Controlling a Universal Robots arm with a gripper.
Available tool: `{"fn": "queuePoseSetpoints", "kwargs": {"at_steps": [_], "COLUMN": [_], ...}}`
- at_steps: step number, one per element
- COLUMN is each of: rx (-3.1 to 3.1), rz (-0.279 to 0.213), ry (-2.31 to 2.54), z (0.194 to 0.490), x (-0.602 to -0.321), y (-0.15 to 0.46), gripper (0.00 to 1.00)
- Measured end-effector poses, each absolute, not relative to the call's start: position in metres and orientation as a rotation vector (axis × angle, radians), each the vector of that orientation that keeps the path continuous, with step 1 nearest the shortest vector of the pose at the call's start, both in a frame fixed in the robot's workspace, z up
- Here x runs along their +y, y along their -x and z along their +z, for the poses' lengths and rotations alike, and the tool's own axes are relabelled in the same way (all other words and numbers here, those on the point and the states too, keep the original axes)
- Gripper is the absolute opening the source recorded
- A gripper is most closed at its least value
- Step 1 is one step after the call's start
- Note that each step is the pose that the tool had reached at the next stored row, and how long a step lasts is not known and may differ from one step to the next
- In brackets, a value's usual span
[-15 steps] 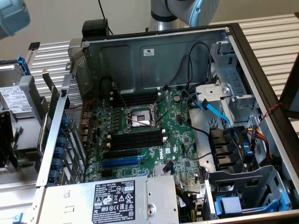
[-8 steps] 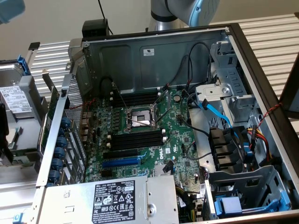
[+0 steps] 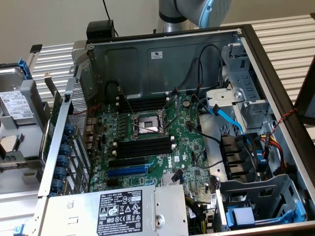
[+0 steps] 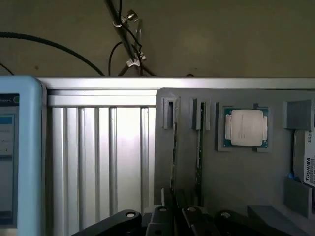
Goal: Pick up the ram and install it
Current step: 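Pick up the ram and move it above insertion slot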
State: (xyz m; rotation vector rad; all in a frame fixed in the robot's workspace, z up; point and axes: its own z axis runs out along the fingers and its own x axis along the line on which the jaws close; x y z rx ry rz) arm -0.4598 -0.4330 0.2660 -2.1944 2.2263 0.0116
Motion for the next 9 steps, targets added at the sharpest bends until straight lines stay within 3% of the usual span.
{"fn": "queuePoseSetpoints", "kwargs": {"at_steps": [9], "rx": [2.226], "rz": [0.011], "ry": [2.195], "z": [0.307], "x": [-0.433], "y": [0.459], "gripper": [0.14]}}
